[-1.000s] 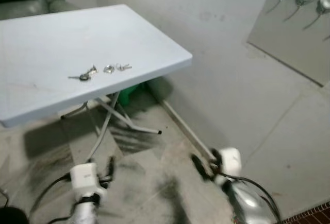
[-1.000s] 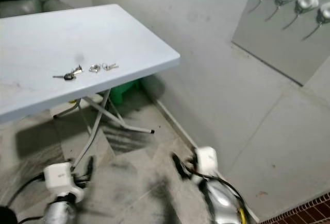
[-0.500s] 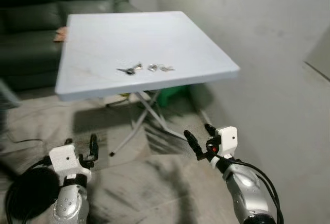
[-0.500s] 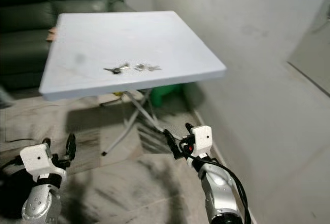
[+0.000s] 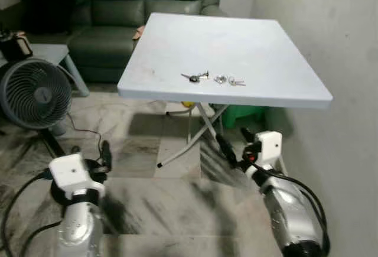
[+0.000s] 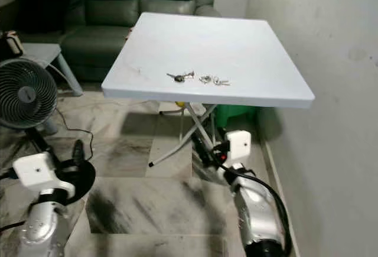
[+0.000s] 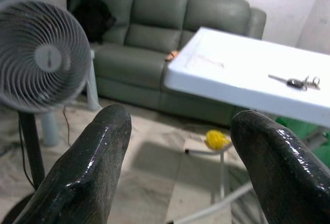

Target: Hang keys on a hook

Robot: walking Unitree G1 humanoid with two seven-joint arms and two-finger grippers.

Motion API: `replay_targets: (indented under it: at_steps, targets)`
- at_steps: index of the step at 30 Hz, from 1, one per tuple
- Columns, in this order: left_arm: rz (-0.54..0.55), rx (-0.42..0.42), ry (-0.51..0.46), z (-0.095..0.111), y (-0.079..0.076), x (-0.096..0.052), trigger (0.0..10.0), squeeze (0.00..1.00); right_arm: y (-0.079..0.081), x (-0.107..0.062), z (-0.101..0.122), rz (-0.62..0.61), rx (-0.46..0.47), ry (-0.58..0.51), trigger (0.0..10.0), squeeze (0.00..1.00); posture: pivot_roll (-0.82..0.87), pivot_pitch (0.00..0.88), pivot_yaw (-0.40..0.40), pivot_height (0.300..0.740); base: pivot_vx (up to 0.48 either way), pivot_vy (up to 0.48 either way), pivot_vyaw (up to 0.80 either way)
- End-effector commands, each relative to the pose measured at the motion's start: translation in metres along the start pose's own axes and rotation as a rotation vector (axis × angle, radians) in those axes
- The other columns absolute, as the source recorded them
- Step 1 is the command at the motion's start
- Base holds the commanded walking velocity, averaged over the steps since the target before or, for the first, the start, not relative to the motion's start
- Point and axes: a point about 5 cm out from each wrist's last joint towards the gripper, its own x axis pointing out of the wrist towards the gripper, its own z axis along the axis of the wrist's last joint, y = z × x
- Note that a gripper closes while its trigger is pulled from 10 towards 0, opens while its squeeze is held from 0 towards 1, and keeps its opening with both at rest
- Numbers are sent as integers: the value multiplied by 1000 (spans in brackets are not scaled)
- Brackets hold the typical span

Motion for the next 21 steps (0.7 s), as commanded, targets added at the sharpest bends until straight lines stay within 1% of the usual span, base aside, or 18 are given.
replay_targets:
  at_steps: [1, 7, 13, 21]
  targets:
    - [9, 13, 20, -1, 5, -2, 10000, 0, 5, 2, 4, 8, 4, -16, 10000, 0, -11, 0, -62, 740, 0, 0, 0]
    - [-21, 9, 46, 2, 0, 2, 10000, 0, 11, 5, 6, 17, 20, -15, 10000, 0, -7, 0, -63, 740, 0, 0, 0]
    - [-32, 22, 35, 8, -2, 5, 10000, 0, 14, 8, 10, 28, 19, -24, 10000, 0, 3, 0, -65, 740, 0, 0, 0]
    - [-43, 29, 39, 9, -2, 6, 10000, 0, 15, 10, 13, 36, 20, -32, 10000, 0, 5, 0, -64, 740, 270, 0, 0]
